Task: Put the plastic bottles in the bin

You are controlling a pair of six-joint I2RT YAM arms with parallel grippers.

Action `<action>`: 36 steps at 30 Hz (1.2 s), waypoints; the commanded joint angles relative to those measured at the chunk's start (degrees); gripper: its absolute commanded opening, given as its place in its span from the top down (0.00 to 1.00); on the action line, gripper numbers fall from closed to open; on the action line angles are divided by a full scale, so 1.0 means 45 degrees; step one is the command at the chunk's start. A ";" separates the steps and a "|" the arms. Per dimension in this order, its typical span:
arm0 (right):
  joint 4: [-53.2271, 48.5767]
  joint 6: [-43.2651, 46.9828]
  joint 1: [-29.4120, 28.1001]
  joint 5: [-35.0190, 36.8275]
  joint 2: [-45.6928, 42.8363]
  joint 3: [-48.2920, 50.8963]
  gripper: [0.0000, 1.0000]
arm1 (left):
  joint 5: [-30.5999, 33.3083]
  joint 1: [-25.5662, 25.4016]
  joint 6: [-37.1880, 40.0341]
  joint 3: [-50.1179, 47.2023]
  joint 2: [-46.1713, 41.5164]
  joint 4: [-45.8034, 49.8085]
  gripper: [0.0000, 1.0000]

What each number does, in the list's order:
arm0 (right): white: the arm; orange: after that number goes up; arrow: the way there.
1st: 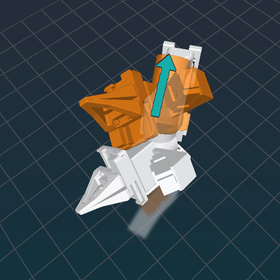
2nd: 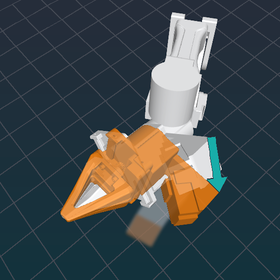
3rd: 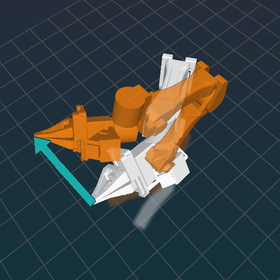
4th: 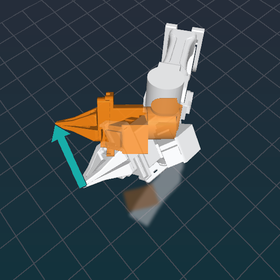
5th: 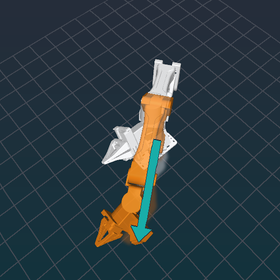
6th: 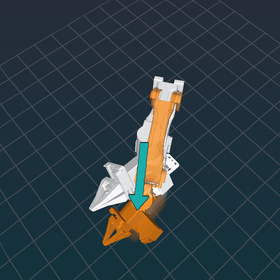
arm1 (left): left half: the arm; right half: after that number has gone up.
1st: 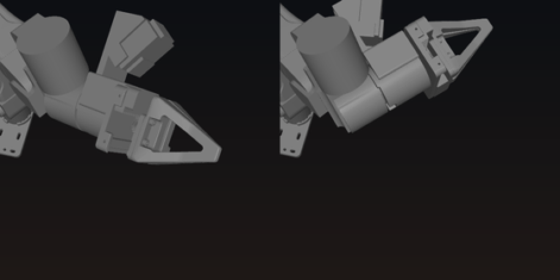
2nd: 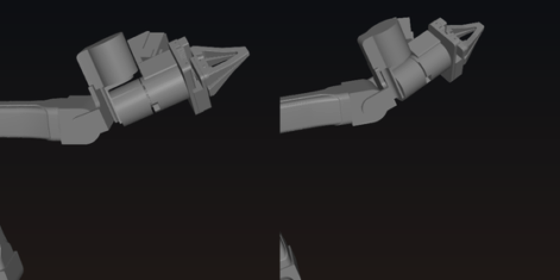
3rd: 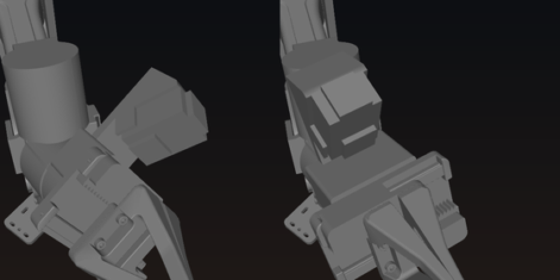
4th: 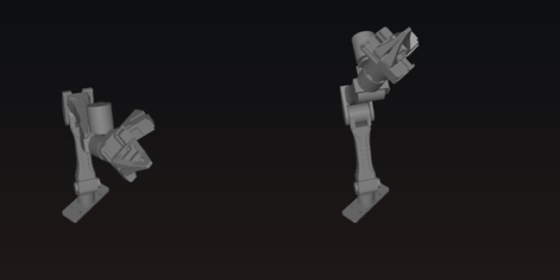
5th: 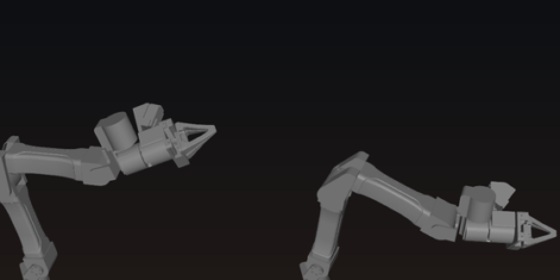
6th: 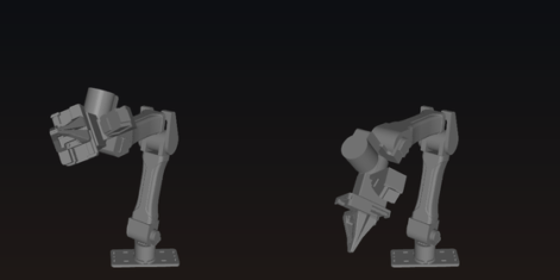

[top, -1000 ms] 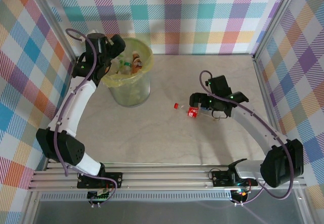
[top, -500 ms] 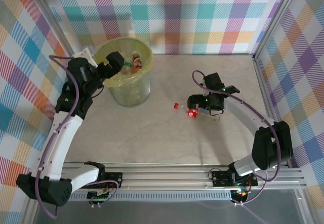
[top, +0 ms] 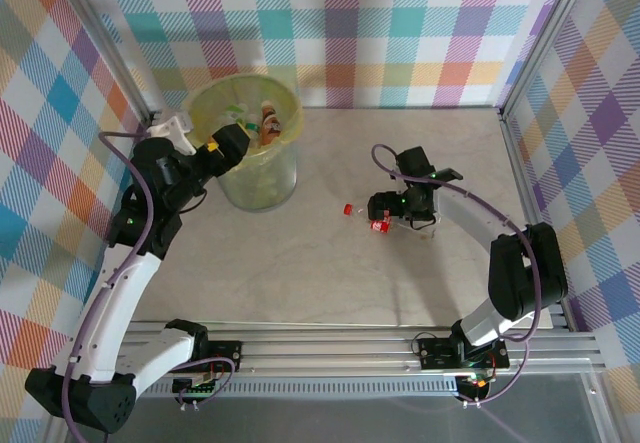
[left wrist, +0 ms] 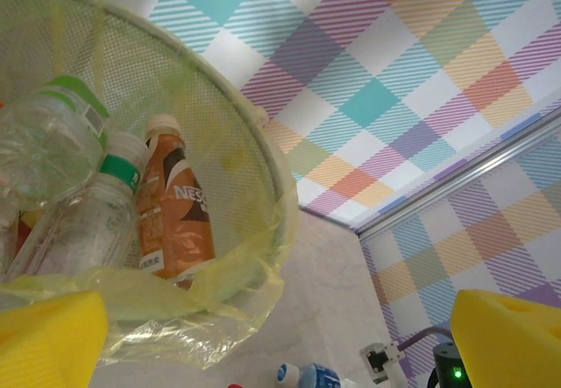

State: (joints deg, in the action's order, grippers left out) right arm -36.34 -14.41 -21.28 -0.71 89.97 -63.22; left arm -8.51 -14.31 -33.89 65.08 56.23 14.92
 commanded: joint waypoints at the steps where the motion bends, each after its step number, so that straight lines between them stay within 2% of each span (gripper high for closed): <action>1: 0.0096 0.0307 0.0078 -0.0329 0.0098 0.0013 0.00 | -0.0176 -0.0161 -0.0111 -0.0136 -0.0091 -0.0128 0.00; 20: -0.0081 -0.0099 -0.0011 -0.1781 -0.0070 0.0670 0.01 | -0.0233 -0.0268 -0.0193 -0.0082 0.0232 -0.0178 0.00; 36: 0.0128 -0.1476 -0.1900 -0.3827 -0.0373 0.0298 0.03 | -0.0233 -0.0395 -0.0185 0.0011 0.0395 -0.0210 0.00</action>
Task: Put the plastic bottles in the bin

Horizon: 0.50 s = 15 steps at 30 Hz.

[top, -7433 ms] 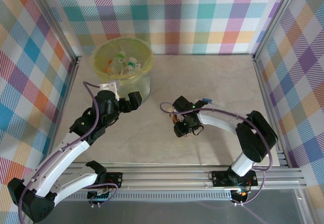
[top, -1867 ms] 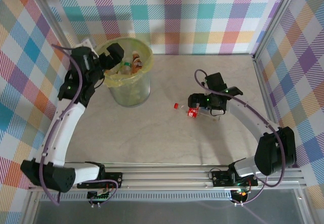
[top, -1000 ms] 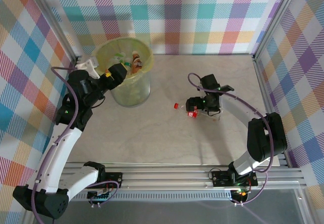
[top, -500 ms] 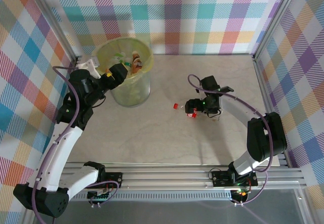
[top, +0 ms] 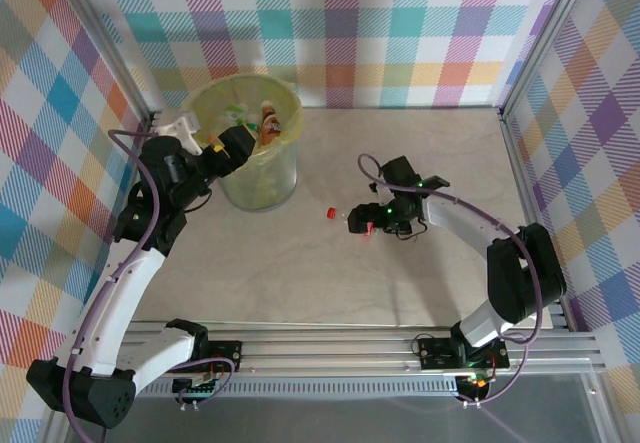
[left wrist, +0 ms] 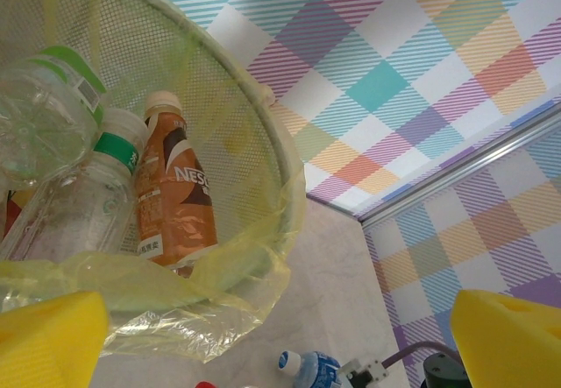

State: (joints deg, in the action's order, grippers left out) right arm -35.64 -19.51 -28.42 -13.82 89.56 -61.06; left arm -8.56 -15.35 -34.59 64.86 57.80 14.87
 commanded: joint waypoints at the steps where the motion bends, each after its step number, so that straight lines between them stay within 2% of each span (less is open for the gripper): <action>1: -0.0097 -0.0264 -0.0376 -0.0982 -0.0357 -0.0328 0.03 | -0.0225 -0.0162 -0.0023 0.0069 0.0045 -0.0219 0.00; 4: -0.0474 0.0251 -0.0402 -0.0736 -0.0674 -0.0845 0.03 | -0.0276 -0.0181 0.0008 0.0098 0.0065 -0.0192 0.00; 7: -0.1015 0.1142 -0.0397 0.0282 -0.0728 -0.1451 0.01 | -0.0343 -0.0220 0.0040 0.0118 0.0069 -0.0205 0.00; 15: -0.1606 0.3265 -0.0402 0.2999 0.0790 -0.1952 0.00 | -0.0260 -0.0356 0.0196 0.0213 0.0064 -0.0045 0.00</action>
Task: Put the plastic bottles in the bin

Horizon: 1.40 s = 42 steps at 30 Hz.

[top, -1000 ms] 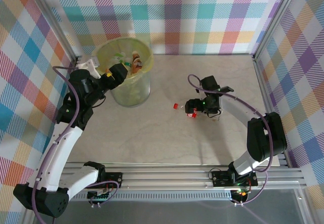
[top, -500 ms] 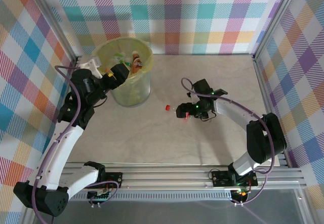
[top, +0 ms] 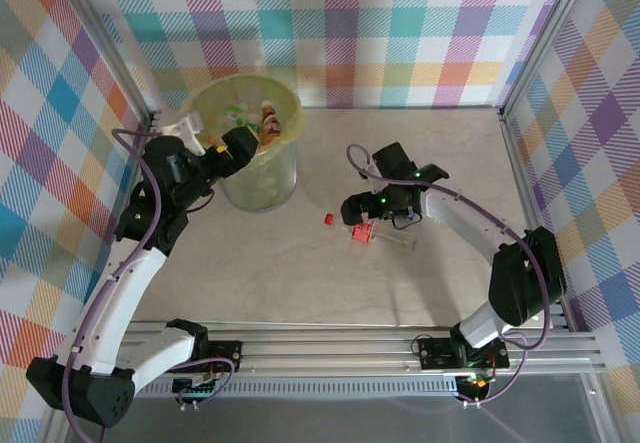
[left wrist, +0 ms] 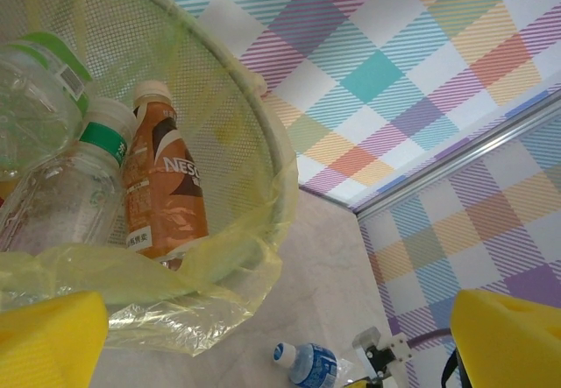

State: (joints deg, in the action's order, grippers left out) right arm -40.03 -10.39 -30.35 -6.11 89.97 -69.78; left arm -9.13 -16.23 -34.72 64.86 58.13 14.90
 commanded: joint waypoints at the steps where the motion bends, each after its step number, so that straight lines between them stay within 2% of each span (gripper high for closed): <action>1: -0.0606 0.1427 0.0025 0.1434 0.0862 0.0034 0.00 | -0.0121 -0.0163 0.0254 0.0251 -0.0027 0.0018 0.00; 5: -0.0520 0.2004 0.0020 0.1482 0.1461 0.0169 0.01 | -0.0043 -0.0183 0.0347 0.0325 -0.0047 0.0107 0.00; 9: -0.0372 0.2308 0.0025 0.0556 0.1724 0.0412 0.01 | -0.0006 -0.0183 0.0401 0.0385 -0.0044 0.0112 0.00; 17: -0.0509 0.2016 -0.0106 0.0088 0.2099 0.1025 0.03 | 0.0037 -0.0222 0.0397 0.0420 0.0064 0.0113 0.00; 25: -0.0421 0.1478 -0.0759 0.0088 0.2227 0.1805 0.10 | 0.0151 -0.0277 0.0402 0.0479 0.0139 0.0576 0.00; 29: -0.0328 0.1219 -0.1066 0.0157 0.2222 0.1971 0.18 | 0.0345 -0.0284 0.0420 0.0527 0.0111 0.0674 0.00; 42: 0.0199 0.0551 -0.1656 0.0355 0.1221 0.1511 0.55 | 0.1367 -0.0300 0.1012 0.1140 -0.0092 0.1979 0.00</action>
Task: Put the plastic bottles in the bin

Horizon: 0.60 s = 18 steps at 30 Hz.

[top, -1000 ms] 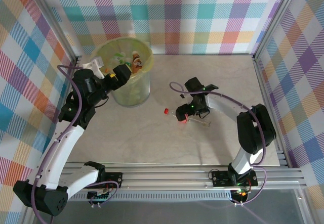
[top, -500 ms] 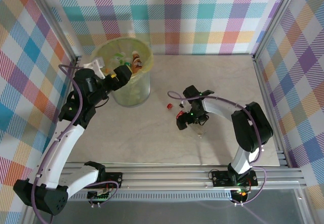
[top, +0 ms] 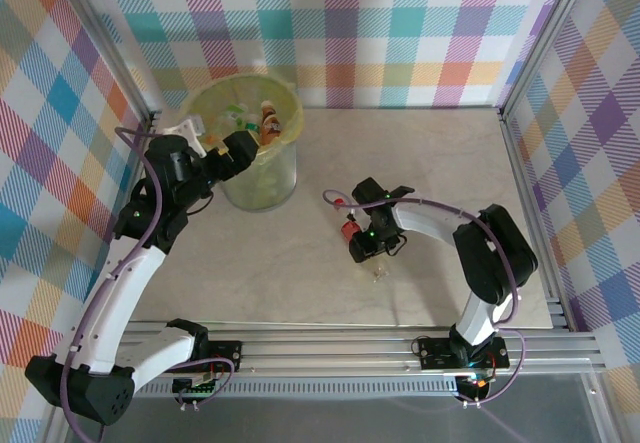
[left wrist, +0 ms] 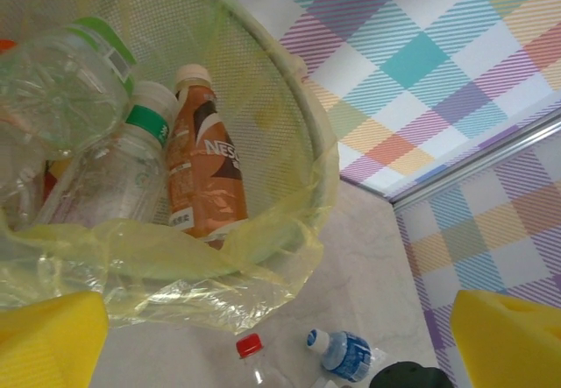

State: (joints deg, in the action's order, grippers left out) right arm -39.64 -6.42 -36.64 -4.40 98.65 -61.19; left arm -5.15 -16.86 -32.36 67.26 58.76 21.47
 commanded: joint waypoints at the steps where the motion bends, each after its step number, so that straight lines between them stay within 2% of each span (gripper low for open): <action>1: 0.0113 -0.0369 -0.0354 0.0030 -0.0921 -0.0454 0.57 | 0.0568 -0.0159 0.0603 0.0732 -0.0239 0.0667 0.00; 5: 0.0203 -0.0585 -0.0609 0.0158 -0.2079 -0.0640 0.60 | 0.1059 -0.0159 0.1039 0.1476 -0.0202 0.1430 0.00; 10: 0.0919 -0.0796 -0.0680 -0.0111 -0.3795 -0.0539 0.63 | 0.0623 -0.0159 0.1175 0.2449 0.0238 0.1969 0.00; 13: 0.1665 -0.0802 -0.0714 -0.0607 -0.4791 -0.0355 0.63 | -0.0592 -0.0159 0.1386 0.3307 0.0924 0.2323 0.00; 18: 0.2906 -0.0765 -0.0782 -0.1693 -0.5877 -0.0137 0.62 | -0.3557 -0.0169 0.1161 0.4363 0.2503 0.2173 0.04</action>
State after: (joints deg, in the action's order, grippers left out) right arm -31.73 -9.52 -39.51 -7.64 74.04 -62.35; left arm -11.62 -16.86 -27.57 85.14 67.37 30.24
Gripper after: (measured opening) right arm 0.425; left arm 0.971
